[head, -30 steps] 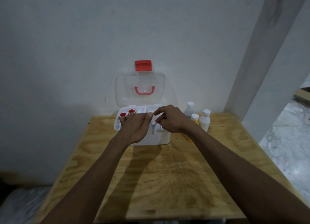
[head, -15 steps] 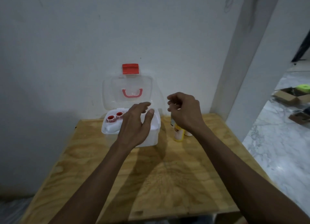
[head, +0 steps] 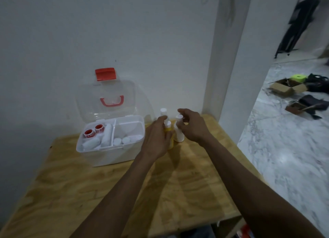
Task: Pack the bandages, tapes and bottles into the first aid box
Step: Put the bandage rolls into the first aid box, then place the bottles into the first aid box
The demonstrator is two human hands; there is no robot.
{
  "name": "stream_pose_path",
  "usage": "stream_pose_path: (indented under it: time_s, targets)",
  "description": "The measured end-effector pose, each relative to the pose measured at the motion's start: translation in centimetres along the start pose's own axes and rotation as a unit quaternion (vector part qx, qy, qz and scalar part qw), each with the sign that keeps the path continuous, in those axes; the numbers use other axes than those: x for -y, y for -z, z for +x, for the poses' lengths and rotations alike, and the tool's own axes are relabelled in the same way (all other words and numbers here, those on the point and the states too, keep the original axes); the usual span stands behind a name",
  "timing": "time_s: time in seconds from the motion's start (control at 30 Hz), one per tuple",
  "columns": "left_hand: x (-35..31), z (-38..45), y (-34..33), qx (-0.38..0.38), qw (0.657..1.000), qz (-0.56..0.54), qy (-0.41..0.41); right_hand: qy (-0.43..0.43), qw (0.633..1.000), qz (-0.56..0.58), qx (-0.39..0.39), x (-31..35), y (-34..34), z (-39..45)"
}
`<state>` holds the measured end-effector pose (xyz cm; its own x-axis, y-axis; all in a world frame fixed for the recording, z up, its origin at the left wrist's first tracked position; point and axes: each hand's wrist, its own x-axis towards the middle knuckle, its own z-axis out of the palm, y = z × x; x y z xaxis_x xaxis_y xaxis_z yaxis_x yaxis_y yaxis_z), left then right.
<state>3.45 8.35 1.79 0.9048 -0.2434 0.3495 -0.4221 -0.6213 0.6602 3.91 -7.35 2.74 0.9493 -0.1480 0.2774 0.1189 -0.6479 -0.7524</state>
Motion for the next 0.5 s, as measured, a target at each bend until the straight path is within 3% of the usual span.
stream_pose_path:
  time_s: [0.5]
  targets:
    - [-0.2, -0.6, -1.0, -0.059, 0.996, -0.06, -0.02, 0.029, 0.996, 0.04, -0.074, -1.2, -0.1, -0.8]
